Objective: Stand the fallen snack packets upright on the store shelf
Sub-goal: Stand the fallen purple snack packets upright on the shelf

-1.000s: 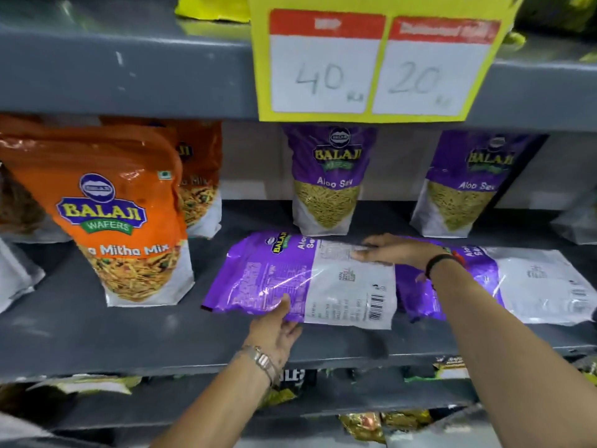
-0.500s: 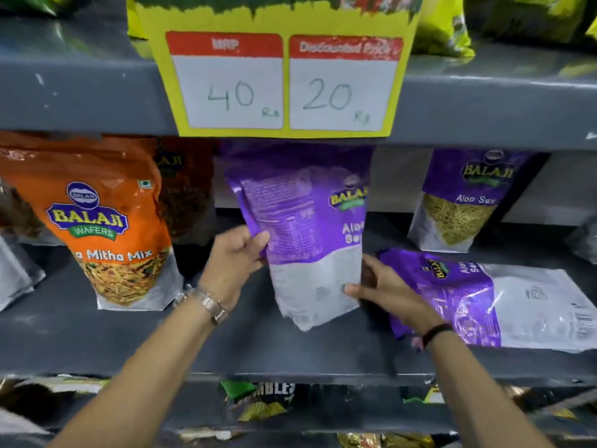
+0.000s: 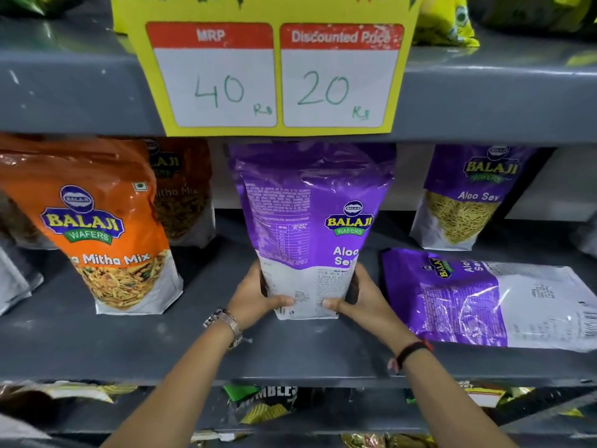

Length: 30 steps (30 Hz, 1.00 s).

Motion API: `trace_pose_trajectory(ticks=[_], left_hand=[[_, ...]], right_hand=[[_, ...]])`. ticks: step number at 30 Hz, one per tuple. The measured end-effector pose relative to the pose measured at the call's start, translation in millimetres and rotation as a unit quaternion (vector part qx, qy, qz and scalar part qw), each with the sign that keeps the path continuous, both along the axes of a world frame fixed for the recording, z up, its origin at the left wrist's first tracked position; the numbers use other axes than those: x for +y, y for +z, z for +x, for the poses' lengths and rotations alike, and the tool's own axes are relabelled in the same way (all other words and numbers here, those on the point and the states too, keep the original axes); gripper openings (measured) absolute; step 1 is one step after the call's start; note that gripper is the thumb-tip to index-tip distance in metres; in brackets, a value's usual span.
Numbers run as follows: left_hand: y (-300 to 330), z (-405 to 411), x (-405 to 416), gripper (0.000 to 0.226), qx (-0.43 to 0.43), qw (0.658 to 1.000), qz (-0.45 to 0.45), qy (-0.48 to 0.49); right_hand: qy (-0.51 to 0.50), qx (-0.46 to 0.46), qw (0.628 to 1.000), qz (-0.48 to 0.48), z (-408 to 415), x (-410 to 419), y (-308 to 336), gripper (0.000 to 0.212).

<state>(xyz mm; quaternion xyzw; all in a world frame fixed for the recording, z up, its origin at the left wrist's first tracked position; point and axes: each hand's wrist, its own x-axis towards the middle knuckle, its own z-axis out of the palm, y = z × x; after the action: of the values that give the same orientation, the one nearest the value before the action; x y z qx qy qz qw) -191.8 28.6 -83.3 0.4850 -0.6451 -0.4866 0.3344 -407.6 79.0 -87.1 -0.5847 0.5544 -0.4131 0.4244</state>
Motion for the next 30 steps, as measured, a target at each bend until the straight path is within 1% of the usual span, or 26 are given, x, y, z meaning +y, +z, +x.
trace_pose_trajectory(ticks=[1,2,4,5,7,9,10,11,13,15,16,17,18,19,20,21,22,24,25,26,27,28,30], left_hand=[[0.7,0.3,-2.1,0.086,0.002,1.000,-0.001,0.019],[0.4,0.5,-3.6,0.080,0.004,0.999,-0.008,0.046],[-1.3,1.1,-0.8,0.068,0.006,0.994,-0.036,0.104],[-0.8,0.8,5.8,0.064,0.011,0.992,-0.047,0.121],[-0.9,-1.1,25.1,0.065,0.068,0.988,-0.052,0.129],[-0.9,-7.3,46.7,0.080,0.117,0.984,-0.059,0.120],[-3.7,-11.6,54.8,0.089,0.112,0.986,-0.073,0.104],[-7.7,-17.0,60.3,0.095,0.090,0.989,-0.089,0.080],[-12.0,-24.6,61.9,0.101,0.052,0.993,-0.105,0.023],[-7.2,-20.4,51.1,0.096,0.048,0.996,-0.076,-0.003],[-3.5,-14.2,43.7,0.092,0.043,0.997,-0.064,-0.001],[0.5,-6.5,36.5,0.089,0.038,0.997,-0.062,0.010],[1.8,1.4,29.4,0.085,0.026,0.996,-0.076,0.029],[-0.3,9.2,23.5,0.077,0.021,0.993,-0.099,0.065],[-1.1,13.2,21.8,0.067,0.021,0.987,-0.115,0.109],[-2.5,15.4,22.5,0.058,0.033,0.981,-0.117,0.148],[-4.4,15.2,24.6,0.053,0.052,0.978,-0.114,0.164],[-8.5,11.6,30.6,0.054,0.072,0.984,-0.098,0.127],[-9.0,9.4,33.0,0.061,0.062,0.989,-0.090,0.098],[-11.0,7.9,33.0,0.071,0.050,0.992,-0.083,0.077],[-11.8,7.2,31.3,0.078,0.040,0.994,-0.075,0.072],[-12.5,7.1,28.0,0.081,0.036,0.994,-0.072,0.071],[-13.3,8.7,20.1,0.080,0.021,0.994,-0.072,0.082]], right_hand=[[-0.018,-0.009,1.000,-0.013,2.3,6.8,-1.9,0.063],[-0.043,-0.017,0.999,-0.025,5.7,15.4,-1.6,0.053],[-0.100,-0.034,0.992,-0.068,12.5,31.9,1.3,0.028],[-0.127,-0.039,0.987,-0.086,14.2,35.5,1.9,0.027],[-0.147,-0.065,0.982,-0.095,15.8,31.9,6.1,0.050],[-0.116,-0.104,0.986,-0.061,20.2,17.8,11.4,0.073],[-0.091,-0.113,0.989,-0.031,23.8,11.1,13.7,0.078],[-0.064,-0.116,0.991,-0.015,29.1,6.3,16.0,0.076],[-0.022,-0.114,0.993,-0.020,42.5,7.4,16.4,0.069],[-0.026,-0.139,0.990,-0.017,53.5,18.6,8.2,0.082],[-0.034,-0.153,0.988,-0.010,55.6,26.8,2.3,0.088],[-0.048,-0.164,0.985,-0.012,56.5,35.7,-2.1,0.090],[-0.068,-0.156,0.985,-0.023,56.0,43.7,-4.9,0.083],[-0.094,-0.146,0.984,-0.049,54.7,49.1,-5.2,0.067],[-0.136,-0.138,0.978,-0.077,52.2,48.7,-3.4,0.044],[-0.165,-0.132,0.972,-0.099,47.4,43.4,-2.5,0.026],[-0.175,-0.122,0.971,-0.105,40.4,35.2,-0.3,0.033],[-0.121,-0.071,0.985,-0.097,24.3,14.3,4.8,0.066],[-0.079,-0.046,0.992,-0.082,18.7,3.7,6.7,0.078],[-0.038,-0.028,0.997,-0.059,16.1,-4.0,8.4,0.083],[-0.005,-0.018,0.999,-0.039,15.2,-8.5,8.8,0.081],[0.000,-0.009,1.000,-0.024,16.2,-9.8,8.1,0.077],[-0.035,-0.003,0.999,-0.016,21.8,-8.2,8.1,0.065]])
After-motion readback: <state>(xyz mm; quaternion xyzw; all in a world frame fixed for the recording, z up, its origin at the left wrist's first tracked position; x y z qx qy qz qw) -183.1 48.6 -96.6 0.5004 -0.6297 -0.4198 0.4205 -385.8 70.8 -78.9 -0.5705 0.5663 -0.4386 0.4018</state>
